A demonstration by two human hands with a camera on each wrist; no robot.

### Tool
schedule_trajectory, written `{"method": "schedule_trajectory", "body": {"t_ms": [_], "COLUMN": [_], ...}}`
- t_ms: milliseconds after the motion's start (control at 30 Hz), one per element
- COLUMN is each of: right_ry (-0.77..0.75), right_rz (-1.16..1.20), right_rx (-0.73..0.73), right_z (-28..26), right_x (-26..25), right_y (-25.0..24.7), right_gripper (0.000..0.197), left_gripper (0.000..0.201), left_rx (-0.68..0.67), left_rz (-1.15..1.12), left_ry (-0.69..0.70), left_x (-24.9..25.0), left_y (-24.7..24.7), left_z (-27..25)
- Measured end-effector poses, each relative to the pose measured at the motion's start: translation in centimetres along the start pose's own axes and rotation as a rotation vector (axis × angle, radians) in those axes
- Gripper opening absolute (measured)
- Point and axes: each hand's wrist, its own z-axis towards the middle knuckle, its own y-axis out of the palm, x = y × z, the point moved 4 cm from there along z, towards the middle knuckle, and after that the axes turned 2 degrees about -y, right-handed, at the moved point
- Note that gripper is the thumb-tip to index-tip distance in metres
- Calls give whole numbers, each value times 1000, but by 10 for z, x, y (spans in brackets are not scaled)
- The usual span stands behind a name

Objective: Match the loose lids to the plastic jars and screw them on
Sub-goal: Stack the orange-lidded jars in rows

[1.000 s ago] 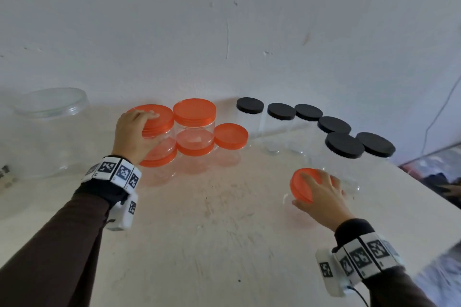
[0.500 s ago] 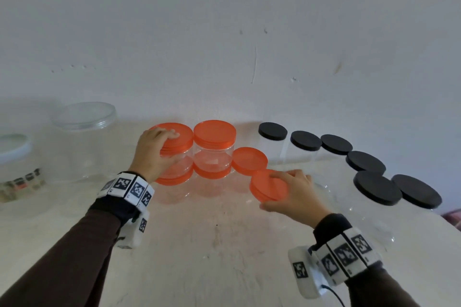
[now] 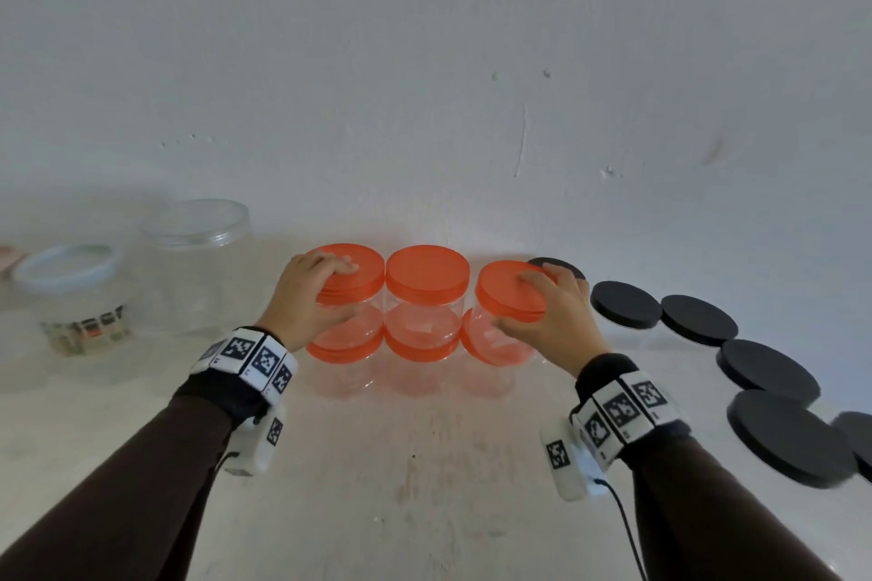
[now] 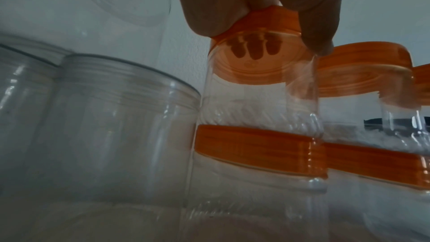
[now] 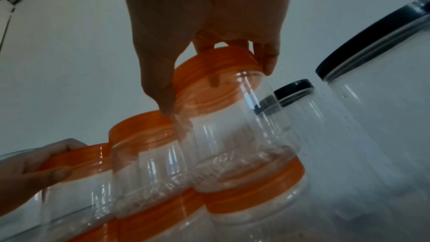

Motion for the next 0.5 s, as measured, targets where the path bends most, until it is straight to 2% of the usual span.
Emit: {"method": "schedule_trajectory", "body": {"t_ms": [233,333,500], "right_ry": [-88,-126,-125], "right_rz": [62,-25,-48], "right_rx": [-16,-24,-24], "right_z": [6,9,13], "right_x": [2,3,3], "right_y": [6,10,15], "right_gripper": [68,67,65], "left_gripper": [46,47,62], "left_rx": [0,6,-24], "left_rz": [14,8,0], "left_ry": [-33,-35,-45], "left_x": [-1,-1,-2], "left_y": [0,-1,-2], "left_z": [-1,0,-1]}}
